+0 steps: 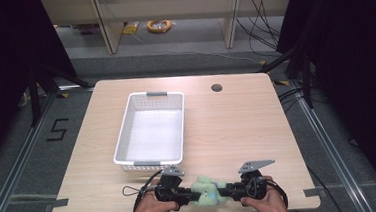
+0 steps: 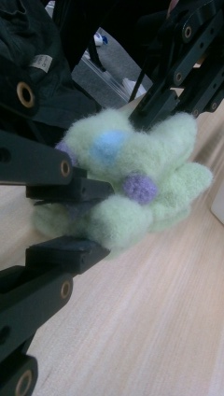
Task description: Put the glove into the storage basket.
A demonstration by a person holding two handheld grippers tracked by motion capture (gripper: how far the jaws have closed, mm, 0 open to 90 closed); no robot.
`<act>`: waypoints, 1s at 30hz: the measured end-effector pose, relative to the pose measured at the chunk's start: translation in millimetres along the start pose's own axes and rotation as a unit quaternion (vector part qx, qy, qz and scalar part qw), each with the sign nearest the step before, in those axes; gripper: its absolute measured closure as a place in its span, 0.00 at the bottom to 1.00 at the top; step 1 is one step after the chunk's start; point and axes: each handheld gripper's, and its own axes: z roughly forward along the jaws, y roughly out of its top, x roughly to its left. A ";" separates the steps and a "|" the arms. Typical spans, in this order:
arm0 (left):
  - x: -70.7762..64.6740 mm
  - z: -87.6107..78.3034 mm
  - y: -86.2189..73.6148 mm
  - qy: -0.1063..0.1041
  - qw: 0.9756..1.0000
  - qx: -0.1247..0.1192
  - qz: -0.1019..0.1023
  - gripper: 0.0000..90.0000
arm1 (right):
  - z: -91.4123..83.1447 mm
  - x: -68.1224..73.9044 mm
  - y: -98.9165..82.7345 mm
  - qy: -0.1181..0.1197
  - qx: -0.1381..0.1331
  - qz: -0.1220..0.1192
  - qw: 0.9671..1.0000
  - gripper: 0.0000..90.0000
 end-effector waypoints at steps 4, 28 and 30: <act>-0.9 -5.6 3.9 0.001 1.000 -0.005 0.003 0.84 | -2.6 0.9 7.5 -0.005 -0.007 -0.025 1.000 0.82; 8.1 -81.4 34.9 0.038 0.999 -0.031 0.018 0.84 | 0.0 36.5 86.6 0.003 -0.011 -0.075 0.997 0.82; 9.6 -87.4 36.6 0.042 0.998 -0.035 0.011 0.84 | 1.8 38.3 90.2 0.012 -0.010 -0.074 0.997 0.82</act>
